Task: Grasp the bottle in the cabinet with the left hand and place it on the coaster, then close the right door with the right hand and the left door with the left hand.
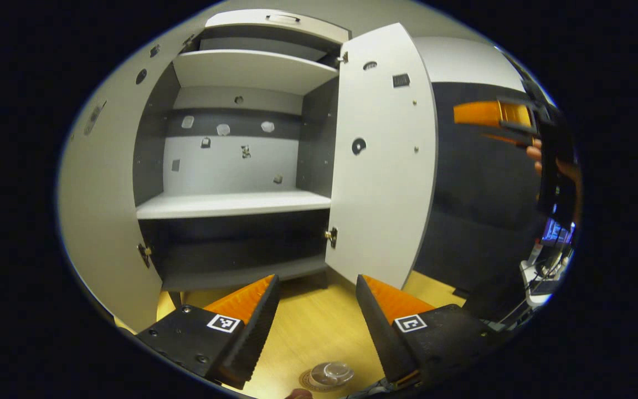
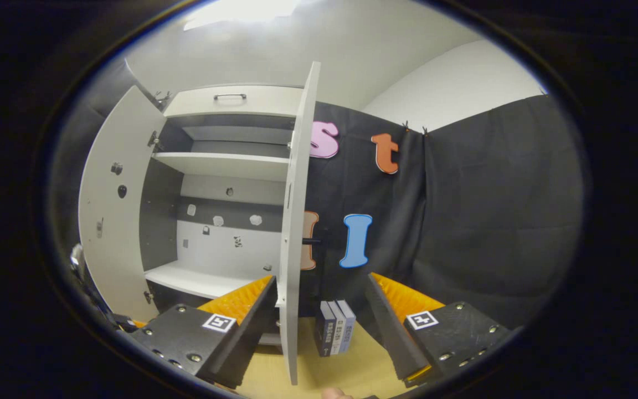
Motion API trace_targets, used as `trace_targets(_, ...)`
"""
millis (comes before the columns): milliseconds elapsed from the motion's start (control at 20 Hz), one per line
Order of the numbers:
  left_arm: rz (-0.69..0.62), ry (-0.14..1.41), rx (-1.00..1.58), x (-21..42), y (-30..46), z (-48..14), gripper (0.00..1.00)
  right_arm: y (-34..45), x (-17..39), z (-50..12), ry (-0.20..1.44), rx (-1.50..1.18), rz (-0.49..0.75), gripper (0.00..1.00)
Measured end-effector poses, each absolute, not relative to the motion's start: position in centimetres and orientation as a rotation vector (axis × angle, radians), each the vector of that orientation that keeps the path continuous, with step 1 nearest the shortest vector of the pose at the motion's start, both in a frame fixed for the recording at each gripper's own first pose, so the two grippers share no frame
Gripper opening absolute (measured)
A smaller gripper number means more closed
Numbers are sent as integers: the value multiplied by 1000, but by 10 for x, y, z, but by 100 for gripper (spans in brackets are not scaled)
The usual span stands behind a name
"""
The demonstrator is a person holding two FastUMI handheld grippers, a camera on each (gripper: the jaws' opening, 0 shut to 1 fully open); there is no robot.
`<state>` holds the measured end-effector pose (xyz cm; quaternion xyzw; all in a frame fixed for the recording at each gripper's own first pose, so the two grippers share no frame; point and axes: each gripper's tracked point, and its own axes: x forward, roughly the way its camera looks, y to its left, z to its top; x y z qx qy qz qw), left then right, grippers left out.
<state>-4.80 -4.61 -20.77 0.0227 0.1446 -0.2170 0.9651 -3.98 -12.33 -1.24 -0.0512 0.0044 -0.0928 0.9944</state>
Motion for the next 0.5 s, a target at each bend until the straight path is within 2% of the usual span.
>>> trace_targets(200,-342,155,12,-27,-34,-125,94,-130,-37,-15,11,-107,-194,96)
trace_targets(250,-303,113,16,-24,-24,-102,89,-132,-34,-15,10,-111,-196,96)
trace_targets(300,-263,69,31,-22,-15,-80,95,-134,-32,-14,6,-110,-199,96)
trace_targets(500,-92,18,90,-27,26,-30,95,-148,-18,-13,-1,-88,-214,96)
